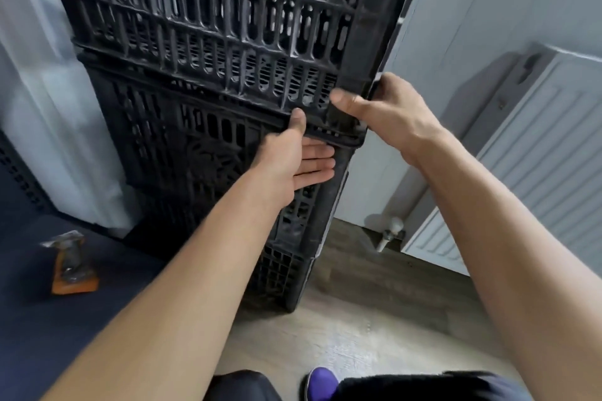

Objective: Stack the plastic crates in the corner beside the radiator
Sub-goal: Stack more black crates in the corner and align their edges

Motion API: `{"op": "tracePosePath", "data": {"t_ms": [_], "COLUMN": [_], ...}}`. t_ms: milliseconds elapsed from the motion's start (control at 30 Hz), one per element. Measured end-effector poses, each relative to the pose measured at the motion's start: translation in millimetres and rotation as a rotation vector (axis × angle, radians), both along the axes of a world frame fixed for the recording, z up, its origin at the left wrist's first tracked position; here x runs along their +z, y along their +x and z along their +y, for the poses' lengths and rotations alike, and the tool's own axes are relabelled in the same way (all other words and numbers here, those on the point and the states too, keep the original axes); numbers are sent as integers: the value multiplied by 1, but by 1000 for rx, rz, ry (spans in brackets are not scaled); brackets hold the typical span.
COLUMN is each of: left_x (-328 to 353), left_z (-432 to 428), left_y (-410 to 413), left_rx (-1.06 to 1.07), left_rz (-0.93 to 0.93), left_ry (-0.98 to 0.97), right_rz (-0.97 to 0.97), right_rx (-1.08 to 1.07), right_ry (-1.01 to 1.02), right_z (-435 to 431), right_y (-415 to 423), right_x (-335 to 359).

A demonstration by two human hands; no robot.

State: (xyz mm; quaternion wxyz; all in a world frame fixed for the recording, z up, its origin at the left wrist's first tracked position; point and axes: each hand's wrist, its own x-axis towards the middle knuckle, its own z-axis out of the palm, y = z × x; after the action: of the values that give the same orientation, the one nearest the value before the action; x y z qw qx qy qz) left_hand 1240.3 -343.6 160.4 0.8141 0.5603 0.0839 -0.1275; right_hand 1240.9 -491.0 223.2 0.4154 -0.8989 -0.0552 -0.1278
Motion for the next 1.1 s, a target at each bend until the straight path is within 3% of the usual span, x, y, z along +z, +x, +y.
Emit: {"op": "tracePosePath", "data": {"t_ms": [333,1100], "left_x": [16,17], "left_z": [-4,-8], "left_y": [-7,-7], "left_rx": [-2,121], "left_rz": [116,107], "left_ry": [-100,-274], "right_rz": [-84,-134], "right_rx": [-31,-131], "right_ry": [23,-28], "right_z": [-10,-8], "right_y": [-6,-1], "right_x": [-7,-20]}}
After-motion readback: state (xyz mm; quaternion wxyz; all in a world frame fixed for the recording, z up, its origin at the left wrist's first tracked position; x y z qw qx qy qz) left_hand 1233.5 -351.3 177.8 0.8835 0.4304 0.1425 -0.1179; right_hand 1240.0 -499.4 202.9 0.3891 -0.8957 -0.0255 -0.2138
